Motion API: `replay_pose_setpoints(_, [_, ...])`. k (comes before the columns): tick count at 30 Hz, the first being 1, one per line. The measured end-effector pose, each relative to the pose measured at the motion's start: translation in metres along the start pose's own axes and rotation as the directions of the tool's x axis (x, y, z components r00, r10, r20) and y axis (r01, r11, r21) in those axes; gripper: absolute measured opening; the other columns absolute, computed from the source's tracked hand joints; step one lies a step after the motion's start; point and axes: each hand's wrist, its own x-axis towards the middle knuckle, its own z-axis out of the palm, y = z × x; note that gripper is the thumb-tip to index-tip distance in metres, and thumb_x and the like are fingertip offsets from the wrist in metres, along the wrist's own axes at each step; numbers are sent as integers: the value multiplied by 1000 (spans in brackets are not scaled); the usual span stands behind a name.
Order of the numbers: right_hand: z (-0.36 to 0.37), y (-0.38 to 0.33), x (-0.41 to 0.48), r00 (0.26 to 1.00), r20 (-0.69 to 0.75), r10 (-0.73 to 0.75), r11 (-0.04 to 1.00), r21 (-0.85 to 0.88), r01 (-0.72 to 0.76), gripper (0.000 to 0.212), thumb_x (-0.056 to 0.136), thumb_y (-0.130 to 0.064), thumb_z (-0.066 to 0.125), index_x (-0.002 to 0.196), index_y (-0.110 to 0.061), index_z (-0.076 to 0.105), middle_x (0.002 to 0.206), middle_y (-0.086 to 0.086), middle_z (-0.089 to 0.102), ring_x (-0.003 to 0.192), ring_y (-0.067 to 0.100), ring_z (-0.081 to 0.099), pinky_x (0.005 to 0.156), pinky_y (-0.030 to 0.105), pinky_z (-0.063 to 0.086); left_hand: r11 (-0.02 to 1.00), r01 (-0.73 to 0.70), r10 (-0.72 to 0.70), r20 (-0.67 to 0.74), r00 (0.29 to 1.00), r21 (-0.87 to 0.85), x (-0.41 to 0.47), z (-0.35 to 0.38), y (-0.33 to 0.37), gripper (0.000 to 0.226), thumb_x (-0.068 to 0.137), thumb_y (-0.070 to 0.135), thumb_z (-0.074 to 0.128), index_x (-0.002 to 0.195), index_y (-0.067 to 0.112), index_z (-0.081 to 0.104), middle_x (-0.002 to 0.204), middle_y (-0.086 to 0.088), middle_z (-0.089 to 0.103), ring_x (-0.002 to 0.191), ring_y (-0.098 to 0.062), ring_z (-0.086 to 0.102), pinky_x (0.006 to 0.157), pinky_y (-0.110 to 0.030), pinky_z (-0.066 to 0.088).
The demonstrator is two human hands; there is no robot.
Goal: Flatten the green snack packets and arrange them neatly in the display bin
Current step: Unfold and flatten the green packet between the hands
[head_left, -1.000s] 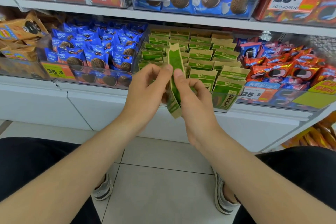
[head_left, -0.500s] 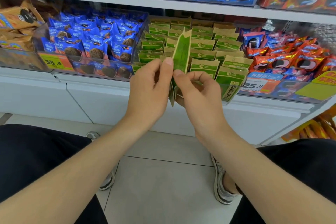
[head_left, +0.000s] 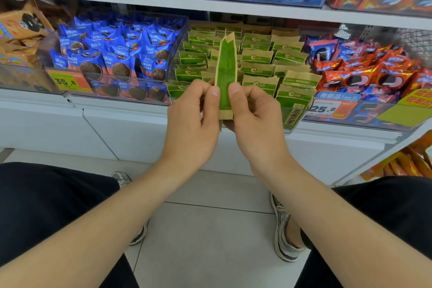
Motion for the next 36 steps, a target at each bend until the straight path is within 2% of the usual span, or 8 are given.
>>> replay_pose_setpoints(5, [-7,-1,2,999,40,9,999,-32,-8,13,105,-11,64,97,-6,72,76,-1,69,69,10,61,74,54,62,996,67,-67,8,998,-60,-3,1,-14,33,111,38,40,94,12,51,83,-9,58,80,-39,58,72,-62,55])
replay_pose_setpoints(9, [-6,-6,1,999,15,46,998,50,-47,11,101,-11,71,102,0,75,74,-7,72,63,3,64,62,23,55,981,133,-129,34,991,-143,-5,1,-11,35,108,48,38,93,18,48,91,-16,58,86,-45,59,80,-68,57])
replay_pose_setpoints(13, [-11,-15,5,936,143,320,818,456,-350,47,95,-17,79,136,-6,60,122,14,77,106,26,77,87,41,63,846,287,-270,102,957,-449,-6,1,5,25,112,28,40,95,12,49,101,-29,58,93,-31,63,83,-54,65])
replay_pose_setpoints(17, [-16,-21,5,931,212,297,883,310,-353,33,102,-18,70,134,-8,66,117,12,79,100,23,78,76,28,61,729,434,-407,174,896,-529,-2,-4,13,28,110,16,52,92,-4,59,83,-12,67,78,-16,69,72,-36,63])
replay_pose_setpoints(21, [-15,-18,3,958,124,259,931,233,-282,41,100,-14,73,138,-21,59,114,4,80,104,23,77,87,40,64,805,405,-390,127,912,-434,5,-12,10,53,93,36,82,92,-13,59,83,-30,65,77,-24,71,70,-40,66])
replay_pose_setpoints(25, [-19,-21,8,982,42,184,957,222,-189,35,108,-18,62,143,-22,60,115,-1,80,102,19,78,80,33,64,708,511,-488,185,853,-487,-2,-6,9,30,104,24,68,102,-6,67,82,-10,80,81,-24,81,70,-33,66])
replay_pose_setpoints(28, [-14,-19,4,951,116,288,871,381,-310,32,114,-26,48,131,-11,70,120,9,79,114,30,75,102,54,59,609,531,-547,173,819,-589,-2,-4,6,22,107,20,63,98,0,62,86,-11,81,80,-23,81,68,-28,64])
replay_pose_setpoints(36, [-11,-17,-7,859,295,419,613,606,-507,33,108,-31,57,128,-10,73,124,11,77,107,20,71,100,34,58,646,502,-537,125,834,-575,1,-5,-3,20,108,26,61,101,7,65,85,-7,79,70,-16,72,59,-26,56])
